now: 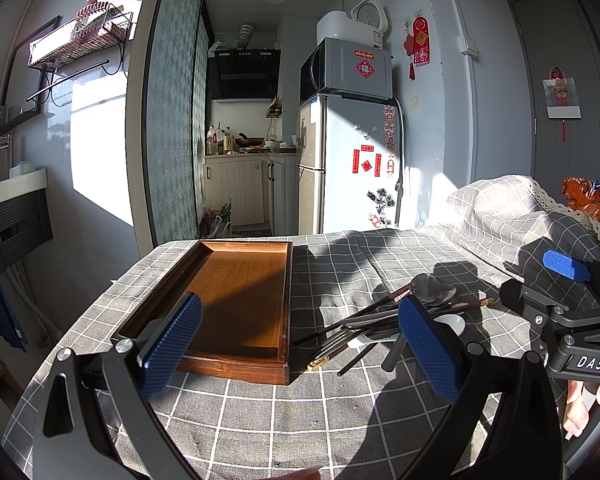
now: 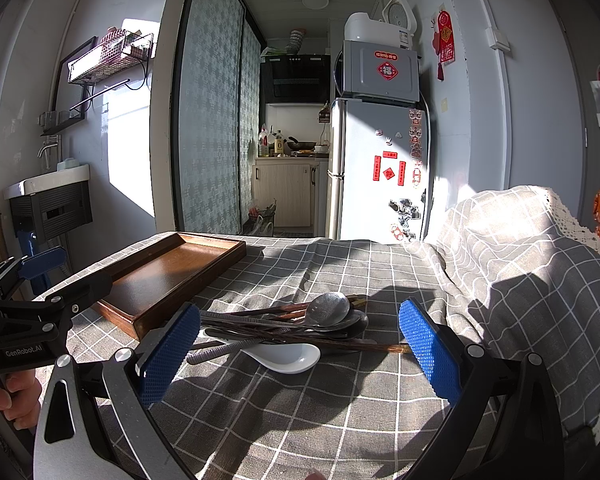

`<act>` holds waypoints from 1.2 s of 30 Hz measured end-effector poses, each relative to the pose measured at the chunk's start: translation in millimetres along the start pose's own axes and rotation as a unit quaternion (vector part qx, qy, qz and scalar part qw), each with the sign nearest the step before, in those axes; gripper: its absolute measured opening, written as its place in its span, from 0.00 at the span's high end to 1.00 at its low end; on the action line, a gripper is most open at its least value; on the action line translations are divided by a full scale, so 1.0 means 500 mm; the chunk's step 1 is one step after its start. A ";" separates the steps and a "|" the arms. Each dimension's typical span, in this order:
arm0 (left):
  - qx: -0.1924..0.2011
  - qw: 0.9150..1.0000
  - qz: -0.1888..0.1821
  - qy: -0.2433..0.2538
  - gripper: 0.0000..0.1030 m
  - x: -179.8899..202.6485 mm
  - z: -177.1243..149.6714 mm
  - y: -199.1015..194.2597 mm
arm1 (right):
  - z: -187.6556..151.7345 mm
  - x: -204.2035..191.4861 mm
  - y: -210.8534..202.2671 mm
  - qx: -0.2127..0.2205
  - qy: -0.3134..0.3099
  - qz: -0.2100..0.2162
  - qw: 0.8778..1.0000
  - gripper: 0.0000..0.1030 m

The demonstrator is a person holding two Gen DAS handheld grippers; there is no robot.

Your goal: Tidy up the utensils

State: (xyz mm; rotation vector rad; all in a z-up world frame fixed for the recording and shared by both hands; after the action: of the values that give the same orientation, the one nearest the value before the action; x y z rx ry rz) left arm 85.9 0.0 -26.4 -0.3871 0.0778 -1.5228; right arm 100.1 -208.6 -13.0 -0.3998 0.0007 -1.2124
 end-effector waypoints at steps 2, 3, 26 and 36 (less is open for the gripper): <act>0.000 1.000 0.000 0.000 0.03 0.000 0.000 0.000 | 0.000 0.000 0.000 0.000 0.000 0.000 1.000 0.03; 0.000 1.000 0.000 0.000 0.03 0.000 0.000 0.000 | 0.000 0.000 0.000 0.000 0.000 0.000 1.000 0.03; -0.005 1.000 -0.001 0.000 0.03 -0.001 0.003 0.004 | 0.005 -0.011 0.006 0.003 -0.007 0.027 1.000 0.03; -0.057 0.998 -0.029 0.021 0.03 0.024 -0.025 0.034 | -0.015 0.030 0.024 -0.068 0.015 0.045 0.997 0.03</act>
State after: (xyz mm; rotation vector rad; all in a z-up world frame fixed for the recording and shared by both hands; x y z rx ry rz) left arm 99.0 -14.3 -41.0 -0.4514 0.1871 -1.5890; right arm 115.1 -221.1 -20.3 -0.4944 0.1267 -1.1331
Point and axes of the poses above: each gripper's, at about its wrist camera, not at the fingertips, and y roughly the way its jaws point, x to its right, z to its top, the point moved 9 cm from there along y, roughly the way its jaws point, and after that the axes turned 12 degrees about -y, right-handed, at the moved point
